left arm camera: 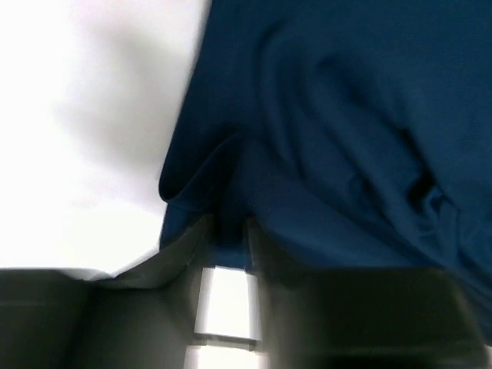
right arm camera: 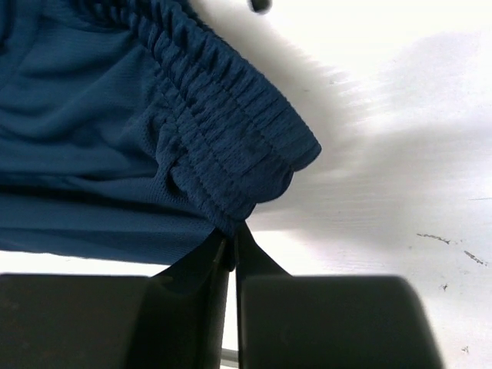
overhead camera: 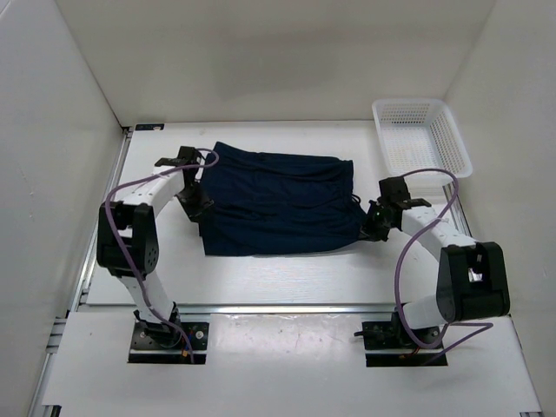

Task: Fold and stack the shorts
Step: Flatten the shorts out, then fold the shorts

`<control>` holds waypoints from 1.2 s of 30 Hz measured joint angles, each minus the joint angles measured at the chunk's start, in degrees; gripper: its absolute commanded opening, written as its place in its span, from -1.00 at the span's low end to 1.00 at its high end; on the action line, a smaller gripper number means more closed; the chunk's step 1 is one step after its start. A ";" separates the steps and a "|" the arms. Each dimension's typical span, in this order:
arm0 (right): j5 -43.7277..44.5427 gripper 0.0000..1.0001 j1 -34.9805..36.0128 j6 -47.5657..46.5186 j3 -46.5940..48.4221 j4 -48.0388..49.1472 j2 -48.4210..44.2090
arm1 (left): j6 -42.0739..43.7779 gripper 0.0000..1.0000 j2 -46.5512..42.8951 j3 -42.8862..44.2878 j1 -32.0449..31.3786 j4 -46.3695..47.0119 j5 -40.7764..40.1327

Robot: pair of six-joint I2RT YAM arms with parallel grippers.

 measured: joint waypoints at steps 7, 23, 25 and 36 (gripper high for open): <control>0.72 -0.49 0.00 -0.02 0.37 -0.26 1.09 | 3.56 0.81 1.44 2.14 0.22 -0.17 2.45; 0.83 -0.46 0.00 -0.24 1.86 -0.39 1.18 | 5.01 0.23 -5.60 -7.96 -4.04 0.57 3.32; 0.81 -0.46 0.00 -0.24 1.92 -0.37 1.18 | 5.03 0.19 -2.62 -9.29 -4.72 1.42 3.48; 0.83 -0.46 0.00 -0.24 1.92 -0.39 1.18 | 3.98 -0.79 0.98 -9.92 -5.77 5.46 2.56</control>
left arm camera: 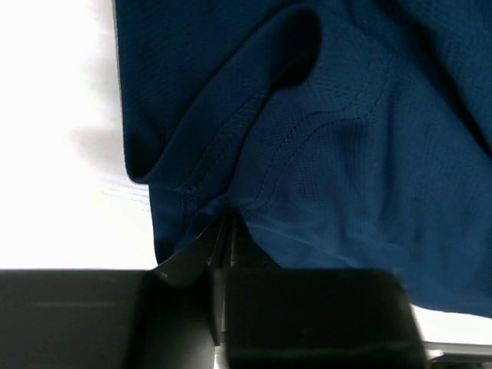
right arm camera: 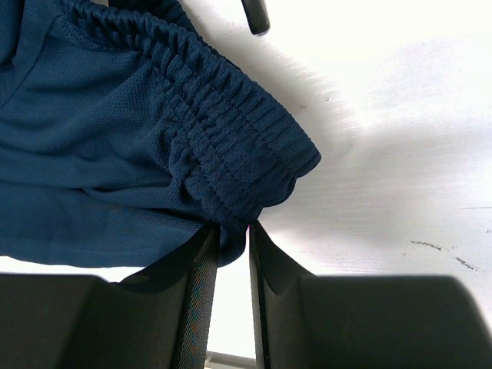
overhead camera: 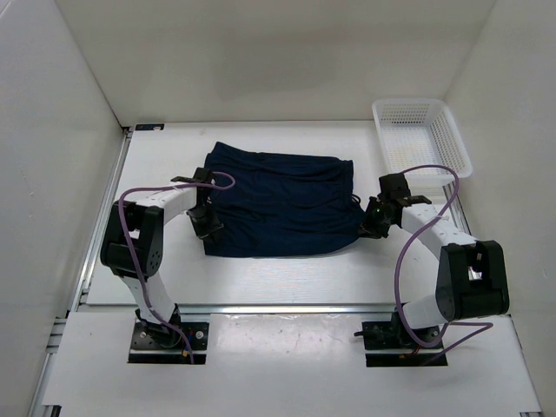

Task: Fold and stack the shorts
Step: Fold the shorts

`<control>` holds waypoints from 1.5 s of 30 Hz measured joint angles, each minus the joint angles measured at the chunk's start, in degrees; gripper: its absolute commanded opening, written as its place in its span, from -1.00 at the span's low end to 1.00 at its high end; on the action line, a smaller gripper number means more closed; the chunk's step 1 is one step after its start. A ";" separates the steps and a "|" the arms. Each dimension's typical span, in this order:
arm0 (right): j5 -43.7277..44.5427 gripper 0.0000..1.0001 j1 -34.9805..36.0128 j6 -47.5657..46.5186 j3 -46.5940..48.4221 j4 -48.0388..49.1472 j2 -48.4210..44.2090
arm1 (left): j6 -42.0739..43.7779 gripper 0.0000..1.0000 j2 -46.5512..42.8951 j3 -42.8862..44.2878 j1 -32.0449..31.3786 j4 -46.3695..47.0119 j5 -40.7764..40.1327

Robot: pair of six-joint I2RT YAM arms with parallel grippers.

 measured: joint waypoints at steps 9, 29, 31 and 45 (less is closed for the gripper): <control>-0.02 -0.44 0.00 0.00 0.00 -0.02 -0.07 | -0.52 -0.79 -1.53 -1.33 -0.11 0.66 -1.05; 0.26 -0.44 0.00 -0.22 -0.02 -0.28 -1.95 | -2.12 0.29 -6.58 -3.26 -1.16 -1.11 -2.32; 0.28 -0.44 0.00 -0.22 -0.02 -0.28 -1.95 | -2.03 0.25 -3.21 -2.40 -1.20 -0.20 -2.34; 0.26 -0.44 0.00 -0.22 -0.02 -0.31 -1.95 | -1.97 -0.27 -0.55 -0.15 -2.36 1.53 -2.58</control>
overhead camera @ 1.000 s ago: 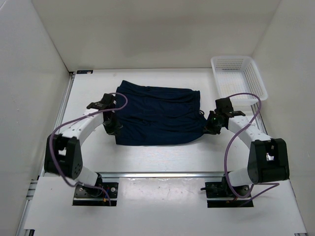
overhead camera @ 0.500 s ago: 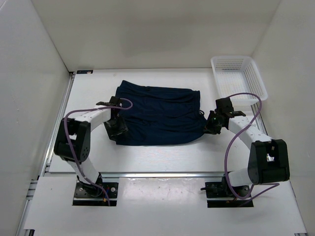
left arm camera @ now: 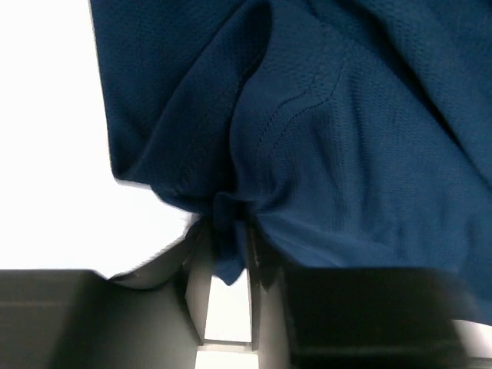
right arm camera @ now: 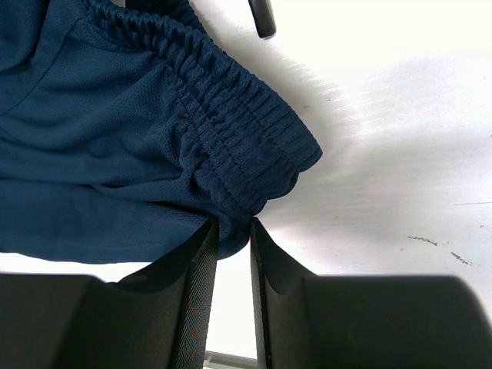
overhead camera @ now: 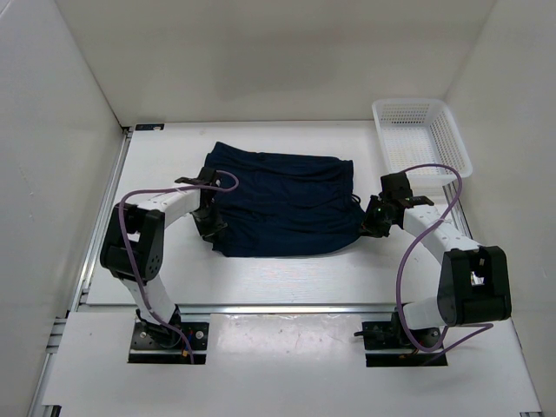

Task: Fold and stack the shorts
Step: Fold the shorts

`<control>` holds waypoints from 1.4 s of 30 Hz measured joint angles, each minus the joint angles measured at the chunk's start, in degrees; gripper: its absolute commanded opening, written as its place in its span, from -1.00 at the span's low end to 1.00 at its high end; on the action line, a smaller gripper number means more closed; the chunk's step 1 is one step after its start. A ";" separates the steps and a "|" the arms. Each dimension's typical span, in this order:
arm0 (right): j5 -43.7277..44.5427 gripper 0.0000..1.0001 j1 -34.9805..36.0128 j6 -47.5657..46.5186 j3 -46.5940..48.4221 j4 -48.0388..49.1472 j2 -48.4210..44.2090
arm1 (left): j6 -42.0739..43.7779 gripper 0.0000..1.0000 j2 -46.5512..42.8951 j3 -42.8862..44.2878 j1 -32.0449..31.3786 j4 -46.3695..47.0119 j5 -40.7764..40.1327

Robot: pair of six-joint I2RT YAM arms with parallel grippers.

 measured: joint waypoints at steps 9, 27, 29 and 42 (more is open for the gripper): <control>0.02 -0.44 0.00 -0.02 0.00 -0.20 0.00 | -0.09 -0.34 -3.69 -0.87 0.00 0.26 0.20; 0.00 -0.44 0.00 0.00 0.00 -1.20 0.00 | -0.33 -0.79 -5.33 -2.60 -1.07 -0.13 1.29; 0.00 -0.44 0.00 0.00 0.00 -1.20 -0.02 | -0.46 -0.79 -7.45 -3.13 -1.07 -0.76 1.36; 0.55 -0.42 0.00 0.00 0.00 -1.25 -1.25 | -5.09 -0.79 -34.60 -6.71 -2.75 -10.43 0.66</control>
